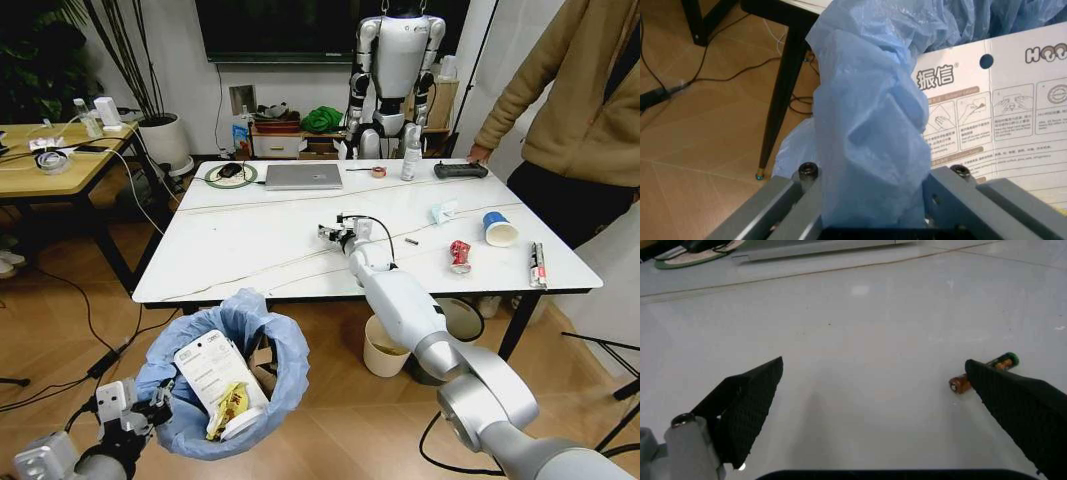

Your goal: Pick up the trash bin and place the trash from the table into it.

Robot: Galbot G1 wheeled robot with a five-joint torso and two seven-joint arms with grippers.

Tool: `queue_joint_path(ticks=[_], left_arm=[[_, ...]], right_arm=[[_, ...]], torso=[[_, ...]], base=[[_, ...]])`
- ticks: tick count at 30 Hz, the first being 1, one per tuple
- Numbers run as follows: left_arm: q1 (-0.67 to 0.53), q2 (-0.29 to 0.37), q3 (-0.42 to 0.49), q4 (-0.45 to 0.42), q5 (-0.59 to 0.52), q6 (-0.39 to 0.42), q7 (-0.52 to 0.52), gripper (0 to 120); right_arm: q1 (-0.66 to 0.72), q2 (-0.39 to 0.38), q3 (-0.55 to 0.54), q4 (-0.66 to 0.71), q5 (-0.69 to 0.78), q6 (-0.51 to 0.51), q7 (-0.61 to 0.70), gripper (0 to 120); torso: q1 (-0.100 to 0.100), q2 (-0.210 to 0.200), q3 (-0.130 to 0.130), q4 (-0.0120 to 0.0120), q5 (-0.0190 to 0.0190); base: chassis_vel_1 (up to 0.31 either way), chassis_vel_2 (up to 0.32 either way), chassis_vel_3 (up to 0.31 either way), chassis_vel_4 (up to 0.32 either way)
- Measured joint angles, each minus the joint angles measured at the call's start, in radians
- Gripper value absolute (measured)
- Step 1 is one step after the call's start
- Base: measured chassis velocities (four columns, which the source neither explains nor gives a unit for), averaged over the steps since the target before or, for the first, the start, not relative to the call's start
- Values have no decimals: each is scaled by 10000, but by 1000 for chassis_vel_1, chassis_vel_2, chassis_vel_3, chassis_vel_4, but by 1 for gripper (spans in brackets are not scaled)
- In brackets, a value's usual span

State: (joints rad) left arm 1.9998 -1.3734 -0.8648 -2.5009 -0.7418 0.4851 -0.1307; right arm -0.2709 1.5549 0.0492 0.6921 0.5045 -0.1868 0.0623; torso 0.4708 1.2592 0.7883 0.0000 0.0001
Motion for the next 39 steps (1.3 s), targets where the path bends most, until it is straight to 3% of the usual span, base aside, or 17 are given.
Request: queue_joint_path(ticks=[39], left_arm=[[-53, 5, 20, 24, 1, -13, 24, 0]], right_arm=[[3, 18, -26, -170, 64, 7, -98, 100]], torso=[[0, 0, 0, 0, 0]], base=[[0, 0, 0, 0]])
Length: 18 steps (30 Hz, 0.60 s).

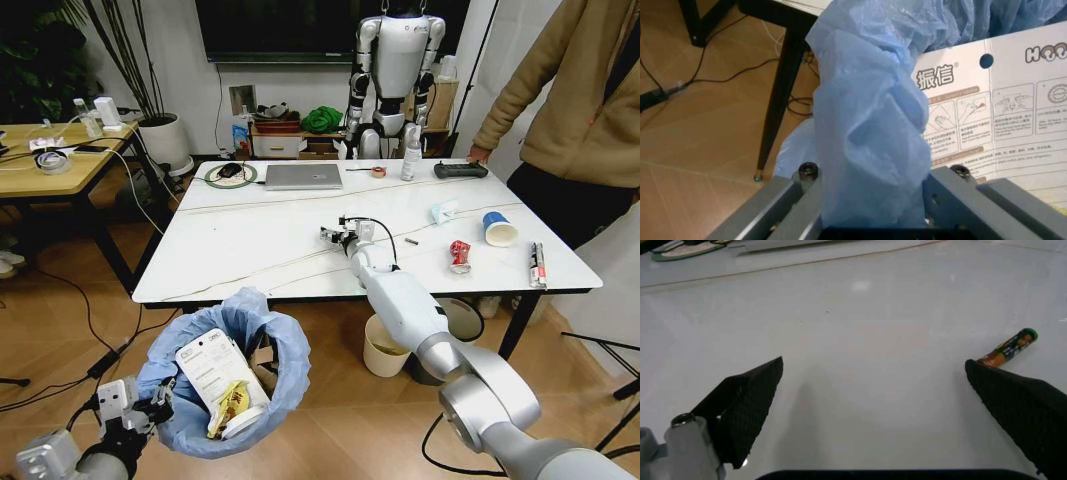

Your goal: Pick up the trash bin and place the trash from the table into it.

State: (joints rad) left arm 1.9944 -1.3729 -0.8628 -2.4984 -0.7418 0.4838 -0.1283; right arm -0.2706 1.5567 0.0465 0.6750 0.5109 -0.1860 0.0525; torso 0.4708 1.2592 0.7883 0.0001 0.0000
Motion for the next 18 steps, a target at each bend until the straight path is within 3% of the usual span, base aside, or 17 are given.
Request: queue_joint_path(ticks=[18], left_arm=[[-88, 62, 11, 107, -24, 0, 7, 0]], right_arm=[[-299, -355, -235, 559, 114, -113, 171, 100]], torso=[[0, 0, 0, -2, 0]], base=[[0, 0, 0, 0]])
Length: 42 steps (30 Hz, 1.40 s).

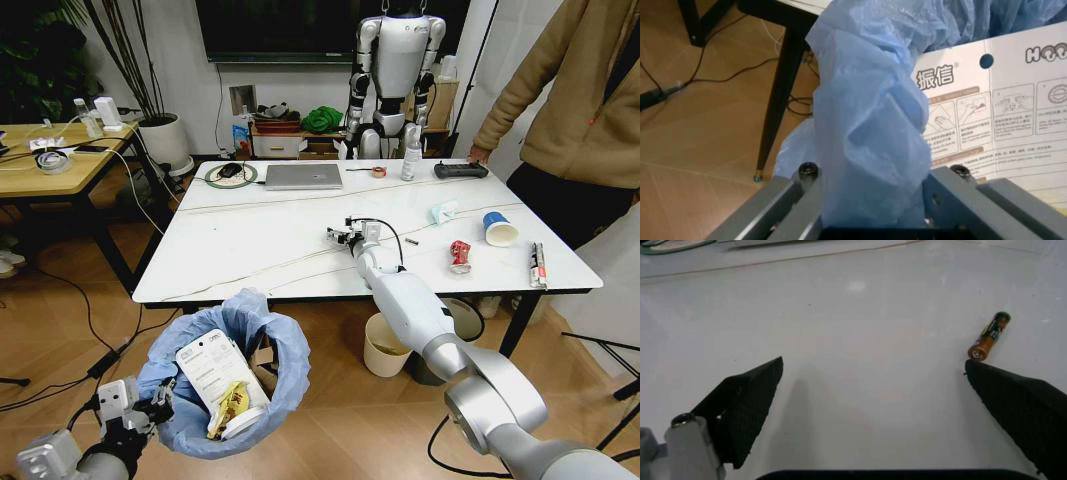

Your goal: Pick up the trash bin and place the trash from the table into it.

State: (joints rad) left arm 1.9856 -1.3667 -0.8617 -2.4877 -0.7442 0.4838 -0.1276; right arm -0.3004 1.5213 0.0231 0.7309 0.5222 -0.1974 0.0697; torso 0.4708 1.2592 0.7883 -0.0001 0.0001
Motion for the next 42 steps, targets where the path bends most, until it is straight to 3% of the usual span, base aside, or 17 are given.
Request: queue_joint_path(ticks=[28, 42], left_arm=[[-194, 273, -39, 196, -299, 80, -106, 0], [-163, 179, -2, 122, -243, 78, -90, 0]], right_arm=[[148, -329, -12, -151, 169, -330, 266, 100], [346, -312, 165, -372, -85, 52, 256, 100]], torso=[[0, 1, -1, 2, 0], [1, 0, 2, 1, 0]], base=[[0, 0, 0, 0], [0, 0, 0, 0]])
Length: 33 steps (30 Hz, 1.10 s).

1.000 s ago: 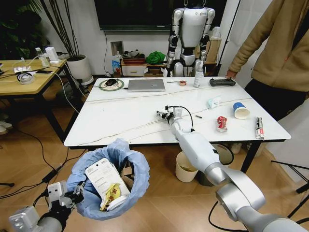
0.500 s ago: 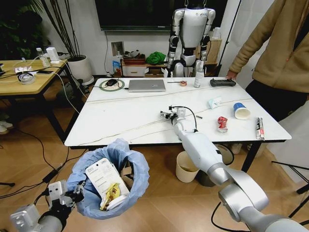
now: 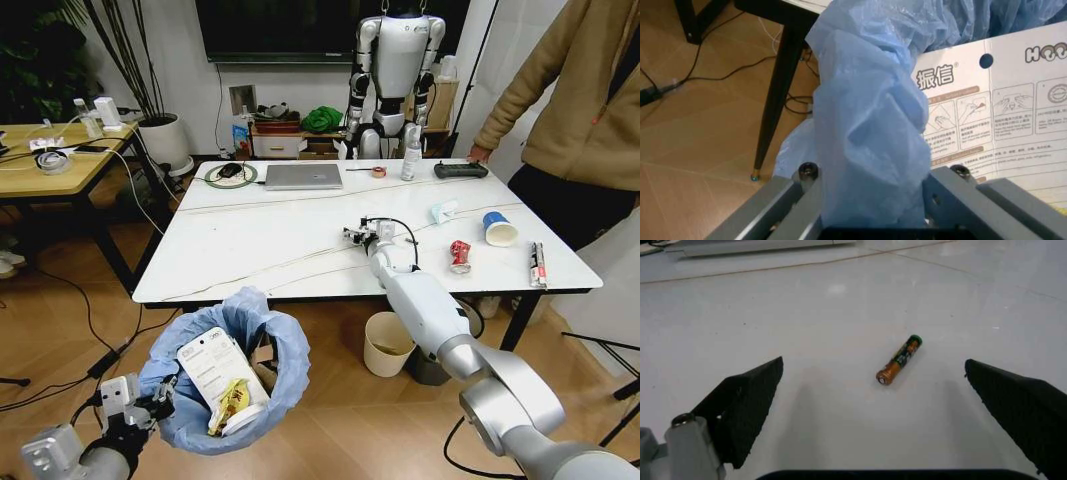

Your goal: Pick up the trash bin and place the trash from the table into it.

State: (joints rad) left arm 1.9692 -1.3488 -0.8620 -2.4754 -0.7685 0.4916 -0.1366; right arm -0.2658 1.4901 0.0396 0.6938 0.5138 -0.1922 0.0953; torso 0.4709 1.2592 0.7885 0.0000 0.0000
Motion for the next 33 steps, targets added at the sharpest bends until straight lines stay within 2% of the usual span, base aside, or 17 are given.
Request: queue_joint_path(ticks=[11, 21, 24, 27, 28, 31, 33], left_arm=[[13, 13, -52, -28, -9, -6, 9, 0], [2, 11, -43, -28, -10, -10, 14, 0], [6, 10, -42, -28, -11, -12, 16, 0], [21, 6, -43, -28, -11, -13, 17, 0], [21, 6, -43, -28, -11, -13, 17, 0], [29, 1, -44, -31, -11, -17, 17, 0], [29, 0, -44, -35, -10, -20, 20, 0]], right_arm=[[217, 218, 19, -392, -256, 80, -141, 100], [216, 110, 95, -613, -340, 71, -206, 100], [207, 95, 130, -628, -344, 81, -303, 95], [198, 95, 133, -628, -351, 88, -319, 84], [198, 95, 133, -628, -351, 88, -319, 84], [175, 95, 134, -624, -363, 98, -315, 73], [149, 69, 134, -605, -374, 104, -313, 62]], torso=[[0, 0, -1, 1, -1], [0, 0, -2, 0, -1], [0, 0, -2, 0, -2], [0, 0, -3, 0, -1], [0, 0, -3, 0, -1], [-1, 0, -3, 0, -2], [-1, 1, -3, 0, -2]], base=[[0, 0, 0, 0], [0, 0, 0, 0], [0, 0, 0, 0], [0, 0, 0, 0], [0, 0, 0, 0], [0, 0, 0, 0], [0, 0, 0, 0]])
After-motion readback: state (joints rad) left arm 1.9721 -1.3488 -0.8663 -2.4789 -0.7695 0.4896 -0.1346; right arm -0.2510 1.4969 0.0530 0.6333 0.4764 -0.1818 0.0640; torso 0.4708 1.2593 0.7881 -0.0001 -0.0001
